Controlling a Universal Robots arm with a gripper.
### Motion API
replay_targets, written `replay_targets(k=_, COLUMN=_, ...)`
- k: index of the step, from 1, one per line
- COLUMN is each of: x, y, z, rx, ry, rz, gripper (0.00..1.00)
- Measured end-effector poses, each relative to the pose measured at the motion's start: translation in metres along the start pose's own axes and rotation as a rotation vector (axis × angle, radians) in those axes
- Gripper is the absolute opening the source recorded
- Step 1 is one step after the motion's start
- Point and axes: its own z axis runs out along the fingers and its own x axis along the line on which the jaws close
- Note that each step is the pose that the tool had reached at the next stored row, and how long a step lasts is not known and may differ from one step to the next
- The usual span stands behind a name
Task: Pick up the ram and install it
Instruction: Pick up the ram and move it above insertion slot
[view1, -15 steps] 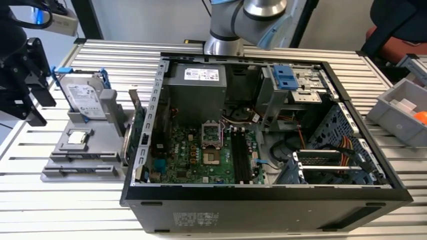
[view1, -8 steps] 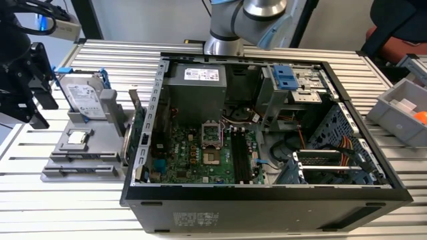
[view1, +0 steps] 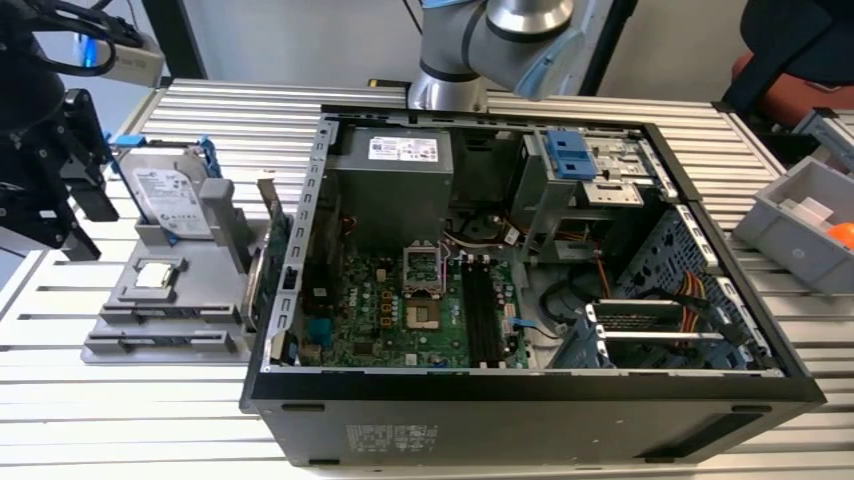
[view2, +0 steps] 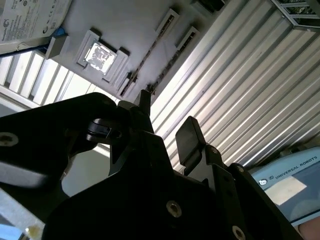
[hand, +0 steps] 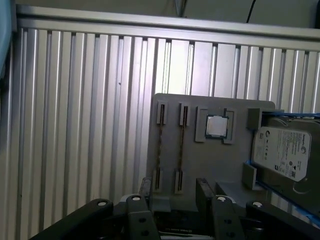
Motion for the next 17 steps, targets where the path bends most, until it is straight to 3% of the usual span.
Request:
replay_targets(k=7, x=0.0, y=-0.0006, z=0.003, rx=0.0002, ry=-0.0001, rz=0.001, gripper=1.0)
replay_targets(k=17, x=-0.0008, y=-0.0014, z=0.0141, rx=0.0003, ry=-0.0002, rz=0.012, gripper=1.0)
